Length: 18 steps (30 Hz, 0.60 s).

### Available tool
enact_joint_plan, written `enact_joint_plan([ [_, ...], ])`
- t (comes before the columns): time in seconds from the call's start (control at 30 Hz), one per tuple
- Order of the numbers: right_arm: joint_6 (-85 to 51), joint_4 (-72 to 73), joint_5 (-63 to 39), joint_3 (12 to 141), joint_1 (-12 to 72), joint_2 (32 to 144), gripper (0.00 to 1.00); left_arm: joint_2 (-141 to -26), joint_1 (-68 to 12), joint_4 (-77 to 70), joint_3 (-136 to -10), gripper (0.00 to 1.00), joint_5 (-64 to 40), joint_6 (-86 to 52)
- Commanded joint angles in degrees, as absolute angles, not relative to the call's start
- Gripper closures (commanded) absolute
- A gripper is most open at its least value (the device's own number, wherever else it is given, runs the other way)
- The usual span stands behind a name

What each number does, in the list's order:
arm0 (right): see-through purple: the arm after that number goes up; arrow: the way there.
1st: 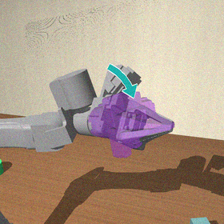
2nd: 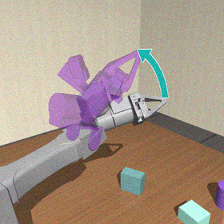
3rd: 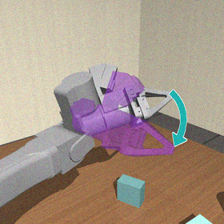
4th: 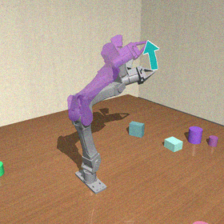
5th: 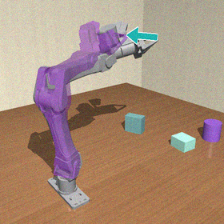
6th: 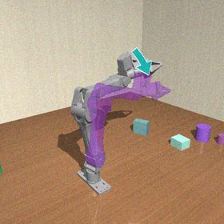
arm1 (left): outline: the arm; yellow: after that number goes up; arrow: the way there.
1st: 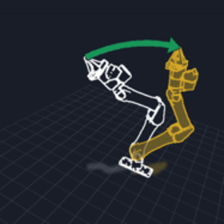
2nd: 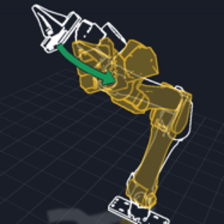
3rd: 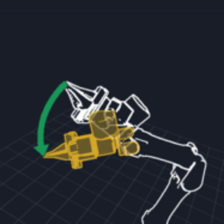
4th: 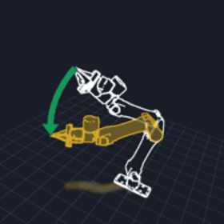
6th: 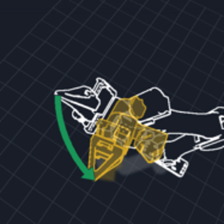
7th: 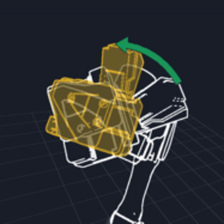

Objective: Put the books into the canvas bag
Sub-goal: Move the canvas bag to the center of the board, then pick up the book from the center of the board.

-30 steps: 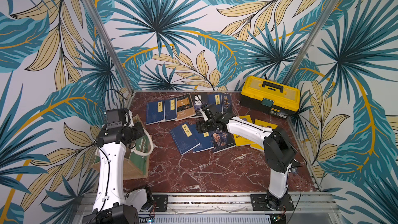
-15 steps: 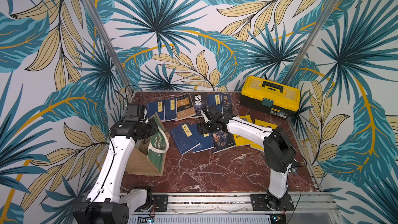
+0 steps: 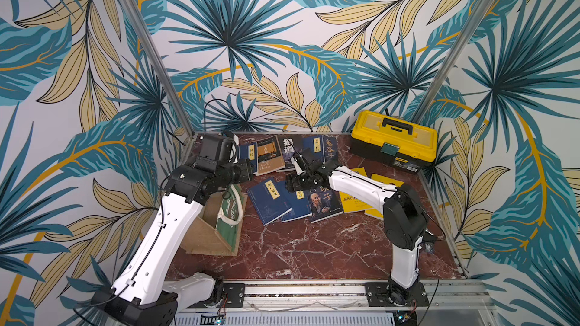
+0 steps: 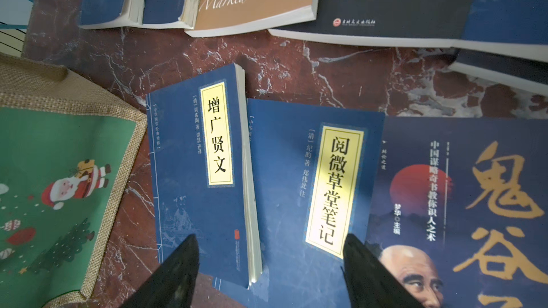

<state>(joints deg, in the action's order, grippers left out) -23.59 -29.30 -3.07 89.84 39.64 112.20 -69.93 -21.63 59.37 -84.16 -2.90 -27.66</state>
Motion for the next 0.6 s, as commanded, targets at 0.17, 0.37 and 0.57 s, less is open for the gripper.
enact_joint_plan([
  [0.17, -26.67, -32.17, -5.34, 91.36, 39.20, 115.24, 0.26, -81.88, -30.33, 50.88, -73.64, 0.46, -3.47, -36.37],
  [0.37, -26.34, -32.15, -5.50, 91.67, 39.22, 116.61, 0.27, -81.93, -30.41, 35.51, -59.08, 0.39, -3.30, -43.01],
  [0.57, -24.81, -34.51, -7.59, 97.50, 39.22, 121.83, 0.27, -83.37, -30.41, 24.71, -51.63, 0.34, -0.22, -48.56],
])
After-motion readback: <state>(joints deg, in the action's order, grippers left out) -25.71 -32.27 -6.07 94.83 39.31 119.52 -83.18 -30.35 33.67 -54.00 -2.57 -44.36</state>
